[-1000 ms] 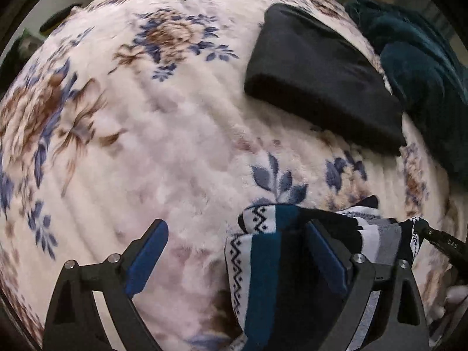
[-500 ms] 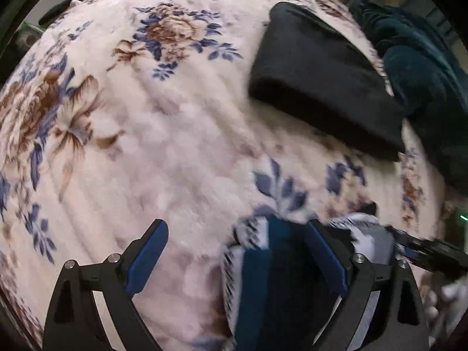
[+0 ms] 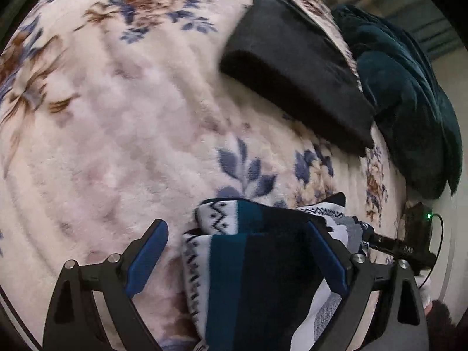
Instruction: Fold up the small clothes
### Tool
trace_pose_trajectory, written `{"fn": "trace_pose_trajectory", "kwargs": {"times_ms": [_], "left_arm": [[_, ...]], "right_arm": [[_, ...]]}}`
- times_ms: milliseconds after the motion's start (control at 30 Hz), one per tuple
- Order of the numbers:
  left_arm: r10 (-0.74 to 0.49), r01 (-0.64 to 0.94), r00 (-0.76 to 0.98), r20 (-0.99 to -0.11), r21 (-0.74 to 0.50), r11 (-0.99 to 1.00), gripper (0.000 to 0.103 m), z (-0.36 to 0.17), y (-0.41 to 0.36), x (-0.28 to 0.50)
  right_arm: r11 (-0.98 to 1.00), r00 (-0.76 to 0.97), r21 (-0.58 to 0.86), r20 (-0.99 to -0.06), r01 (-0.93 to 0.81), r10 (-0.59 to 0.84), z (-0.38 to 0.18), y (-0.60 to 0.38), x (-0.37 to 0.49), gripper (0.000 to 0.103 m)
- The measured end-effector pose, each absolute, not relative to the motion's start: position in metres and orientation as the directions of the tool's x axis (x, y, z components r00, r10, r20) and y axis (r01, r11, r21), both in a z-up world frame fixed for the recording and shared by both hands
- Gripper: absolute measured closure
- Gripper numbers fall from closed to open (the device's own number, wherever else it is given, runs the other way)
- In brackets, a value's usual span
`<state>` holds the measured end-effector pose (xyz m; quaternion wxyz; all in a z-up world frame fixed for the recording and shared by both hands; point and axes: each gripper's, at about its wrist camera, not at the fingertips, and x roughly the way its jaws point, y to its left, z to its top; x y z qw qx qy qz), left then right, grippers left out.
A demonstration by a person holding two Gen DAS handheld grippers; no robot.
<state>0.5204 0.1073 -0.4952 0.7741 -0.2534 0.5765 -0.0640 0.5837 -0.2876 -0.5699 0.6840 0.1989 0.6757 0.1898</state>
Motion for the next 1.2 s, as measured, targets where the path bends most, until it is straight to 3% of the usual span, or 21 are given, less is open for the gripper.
{"fn": "trace_pose_trajectory", "kwargs": {"times_ms": [67, 100, 133, 233, 467, 600, 700, 767, 800, 833, 867, 900, 967, 1200], "left_arm": [[-0.39, -0.163, 0.356, -0.849, -0.468, 0.869, 0.033, -0.495, 0.102, 0.521], [-0.374, -0.151, 0.369, -0.851, -0.452, 0.879, 0.07, -0.493, 0.1, 0.522], [-0.359, -0.142, 0.379, -0.853, -0.437, 0.888, 0.079, -0.49, 0.1, 0.522], [-0.323, -0.141, 0.415, -0.851, -0.41, 0.901, 0.081, -0.479, 0.101, 0.519], [-0.307, -0.2, 0.441, -0.843, -0.426, 0.883, 0.081, -0.477, 0.118, 0.521], [-0.339, -0.249, 0.396, -0.853, -0.456, 0.855, 0.08, -0.5, 0.124, 0.539], [-0.357, -0.273, 0.329, -0.874, -0.45, 0.85, 0.073, -0.515, 0.126, 0.55], [-0.392, -0.287, 0.296, -0.871, -0.472, 0.833, 0.066, -0.516, 0.13, 0.553], [-0.404, -0.292, 0.294, -0.866, -0.484, 0.825, 0.054, -0.512, 0.133, 0.551], [-0.411, -0.293, 0.299, -0.861, -0.493, 0.819, 0.033, -0.507, 0.135, 0.549], [-0.408, -0.297, 0.308, -0.859, -0.495, 0.817, 0.024, -0.5, 0.138, 0.544], [-0.404, -0.299, 0.321, -0.857, -0.496, 0.815, 0.02, -0.491, 0.142, 0.538], [-0.386, -0.293, 0.353, -0.852, -0.493, 0.819, 0.019, -0.475, 0.146, 0.523], [-0.149, -0.326, 0.325, -0.934, -0.259, 0.909, 0.019, -0.447, 0.145, 0.438]], "right_arm": [[0.828, 0.039, 0.561, -0.827, 0.007, 0.56, -0.572, -0.279, 0.585, 0.04], [0.823, 0.067, 0.568, -0.822, 0.002, 0.566, -0.569, -0.276, 0.585, 0.058], [0.818, 0.082, 0.575, -0.815, -0.008, 0.574, -0.566, -0.273, 0.585, 0.088], [0.854, 0.181, 0.515, -0.836, -0.073, 0.519, -0.535, -0.258, 0.581, 0.09], [0.841, 0.3, 0.528, -0.789, -0.115, 0.537, -0.479, -0.249, 0.585, 0.091], [0.865, 0.274, 0.496, -0.823, -0.08, 0.497, -0.499, -0.24, 0.608, 0.091], [0.887, 0.2, 0.459, -0.866, -0.049, 0.459, -0.525, -0.243, 0.618, 0.091], [0.876, 0.104, 0.482, -0.872, 0.009, 0.479, -0.545, -0.249, 0.623, 0.085], [0.875, 0.068, 0.482, -0.876, 0.048, 0.478, -0.55, -0.254, 0.622, 0.071], [0.864, 0.071, 0.499, -0.866, 0.067, 0.495, -0.547, -0.26, 0.619, 0.063], [0.848, 0.078, 0.525, -0.851, 0.078, 0.519, -0.542, -0.266, 0.615, 0.054], [0.834, 0.087, 0.544, -0.839, 0.09, 0.537, -0.533, -0.275, 0.606, 0.037], [0.827, 0.081, 0.554, -0.833, 0.1, 0.548, -0.52, -0.288, 0.589, 0.032], [0.828, -0.11, 0.492, -0.839, 0.268, 0.534, -0.549, -0.312, 0.492, 0.032]]}}
